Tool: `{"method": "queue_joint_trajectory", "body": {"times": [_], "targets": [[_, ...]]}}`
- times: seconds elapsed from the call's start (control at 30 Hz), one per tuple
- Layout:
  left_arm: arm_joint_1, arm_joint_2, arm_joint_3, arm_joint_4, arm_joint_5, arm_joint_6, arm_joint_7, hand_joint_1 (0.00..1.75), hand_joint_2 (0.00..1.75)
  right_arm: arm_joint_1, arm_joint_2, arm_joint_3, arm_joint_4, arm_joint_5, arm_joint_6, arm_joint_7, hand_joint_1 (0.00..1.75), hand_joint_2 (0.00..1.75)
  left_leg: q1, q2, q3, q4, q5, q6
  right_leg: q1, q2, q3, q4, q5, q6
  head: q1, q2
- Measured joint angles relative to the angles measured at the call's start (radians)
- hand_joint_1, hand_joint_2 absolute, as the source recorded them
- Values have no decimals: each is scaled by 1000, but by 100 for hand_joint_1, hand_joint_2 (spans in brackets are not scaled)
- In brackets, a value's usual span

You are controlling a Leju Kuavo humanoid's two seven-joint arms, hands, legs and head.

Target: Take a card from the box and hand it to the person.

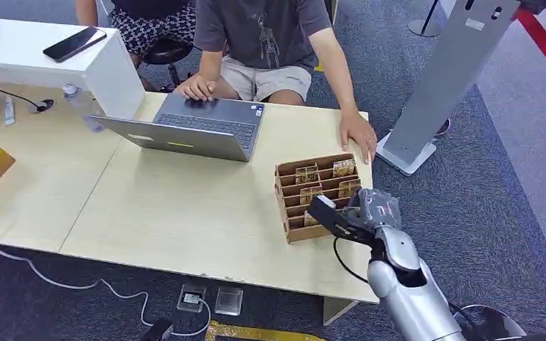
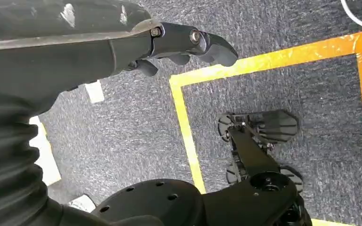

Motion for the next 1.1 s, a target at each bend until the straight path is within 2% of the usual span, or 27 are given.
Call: {"method": "queue_joint_trajectory", "body": {"times": [0.1,0.13,0.17,0.23,0.87,1.1], "targets": [[1,0,0,0,0,0,0,0,175,0,0,0,0,-2,0,0,138,175,0,0,0,0,0,0,0,0,0,0,0,0,0,0],[1,0,0,0,0,0,0,0,175,0,0,0,0,-2,0,0,145,175,0,0,0,0,0,0,0,0,0,0,0,0,0,0],[2,0,0,0,0,0,0,0,175,0,0,0,0,-3,0,0,161,175,0,0,0,0,0,0,0,0,0,0,0,0,0,0],[2,0,0,0,0,0,0,0,175,0,0,0,0,-5,0,0,175,175,0,0,0,0,0,0,0,0,0,0,0,0,0,0],[4,0,0,0,17,1,-12,0,175,2,-2,0,-14,-16,-3,-3,175,175,0,0,2,0,0,0,0,0,1,0,0,0,0,0],[11,0,1,0,25,3,-16,0,175,18,-13,-2,-140,-18,3,2,175,175,0,0,1,0,0,0,0,0,1,0,0,0,0,0]]}}
